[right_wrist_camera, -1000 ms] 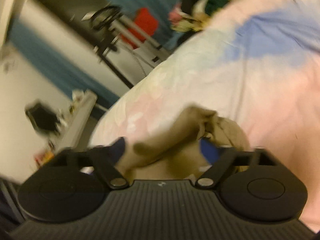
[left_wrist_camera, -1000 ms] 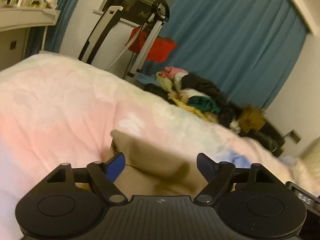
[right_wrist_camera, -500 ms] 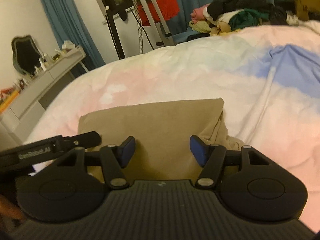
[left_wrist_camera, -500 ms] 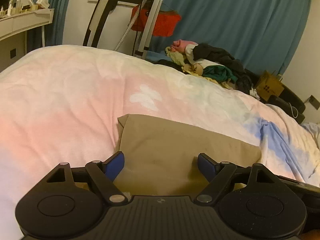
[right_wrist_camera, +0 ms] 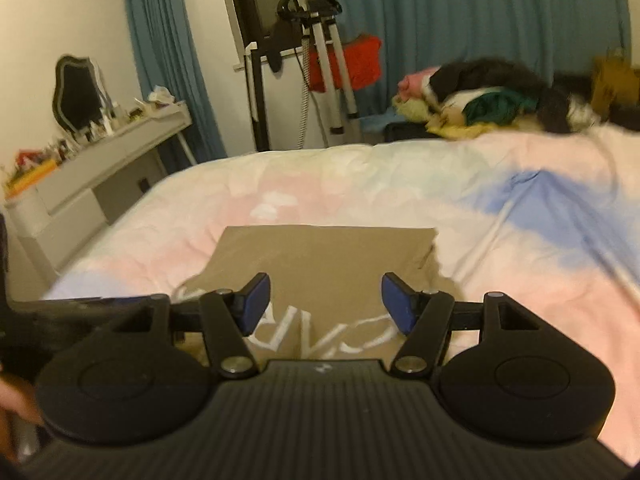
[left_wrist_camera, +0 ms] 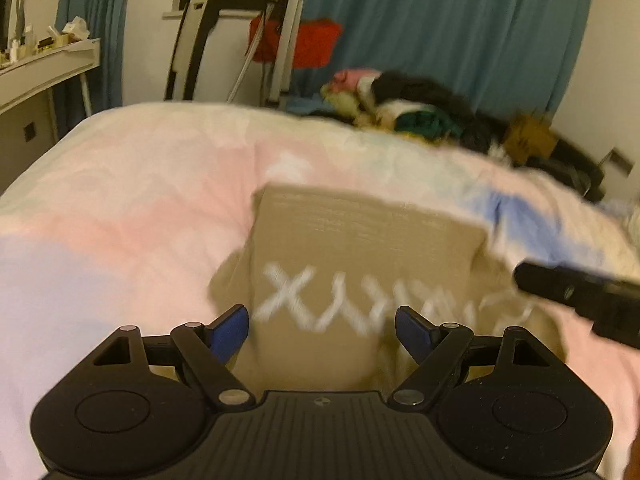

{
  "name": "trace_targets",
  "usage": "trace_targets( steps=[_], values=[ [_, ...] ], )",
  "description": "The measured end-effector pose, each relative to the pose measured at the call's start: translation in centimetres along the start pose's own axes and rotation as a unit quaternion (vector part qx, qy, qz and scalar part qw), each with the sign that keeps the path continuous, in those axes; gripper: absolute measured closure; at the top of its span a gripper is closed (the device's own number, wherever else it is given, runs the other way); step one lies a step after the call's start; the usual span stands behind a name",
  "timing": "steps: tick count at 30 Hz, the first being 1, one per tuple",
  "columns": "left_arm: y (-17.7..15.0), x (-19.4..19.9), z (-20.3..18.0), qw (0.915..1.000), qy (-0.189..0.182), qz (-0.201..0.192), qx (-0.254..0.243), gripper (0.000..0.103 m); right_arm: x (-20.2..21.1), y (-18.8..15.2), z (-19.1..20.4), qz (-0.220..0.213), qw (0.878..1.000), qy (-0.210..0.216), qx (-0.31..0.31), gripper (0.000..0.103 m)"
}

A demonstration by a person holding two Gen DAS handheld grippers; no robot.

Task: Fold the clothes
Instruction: 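Open both grippers and withdraw, showing the printed lettering, then grasp the shirt bundle with both grippers and fold it once more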

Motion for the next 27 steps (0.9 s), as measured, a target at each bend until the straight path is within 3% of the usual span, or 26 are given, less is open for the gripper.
trace_targets(
  steps=[7, 11, 14, 16, 20, 23, 25, 27],
  values=[
    [-1.0, 2.0, 1.0, 0.9971, -0.035, 0.029, 0.06, 0.021, -3.3, -4.1, -0.9, 0.068, 0.997, -0.023, -0.001, 0.039],
    [-2.1, 4.3, 1.7, 0.9883, -0.085, 0.044, 0.119, 0.021, -2.5, -3.7, -1.0, 0.066, 0.997, -0.018, -0.02, 0.039],
    [-3.6, 5.1, 2.0, 0.9694, -0.153, 0.066, 0.181, 0.021, -1.4, -3.6, -1.3, 0.061, 0.997, -0.011, -0.052, 0.04],
    [-4.4, 4.1, 2.1, 0.9567, -0.176, 0.083, 0.217, 0.021, -0.6, -3.5, -1.3, 0.053, 0.996, -0.008, -0.068, 0.039],
    [-5.5, 0.2, 3.3, 0.9244, -0.206, 0.118, 0.299, 0.025, 1.1, -2.9, -1.5, 0.034, 0.994, 0.013, -0.107, 0.038],
    [-6.0, -1.4, 4.6, 0.8996, -0.223, 0.11, 0.359, 0.027, 2.0, -2.6, -1.7, 0.02, 0.986, 0.069, -0.147, 0.029],
    [-6.1, -1.4, 4.9, 0.8942, -0.225, 0.101, 0.374, 0.03, 1.9, -2.6, -1.5, 0.026, 0.977, 0.111, -0.179, 0.015],
    [-6.2, -1.4, 5.1, 0.8909, -0.221, 0.095, 0.385, 0.041, 1.1, -3.0, -0.9, 0.051, 0.964, 0.154, -0.213, 0.015]
  ],
)
Point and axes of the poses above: each gripper's, at about its wrist camera, not at the fingertips, and x roughly against the way its jaws point, z to its left, y to its top, the point moved 5 cm from there along -x, roughly the way its jaws point, and after that the axes turned 8 degrees about z, right-handed, at the moved point
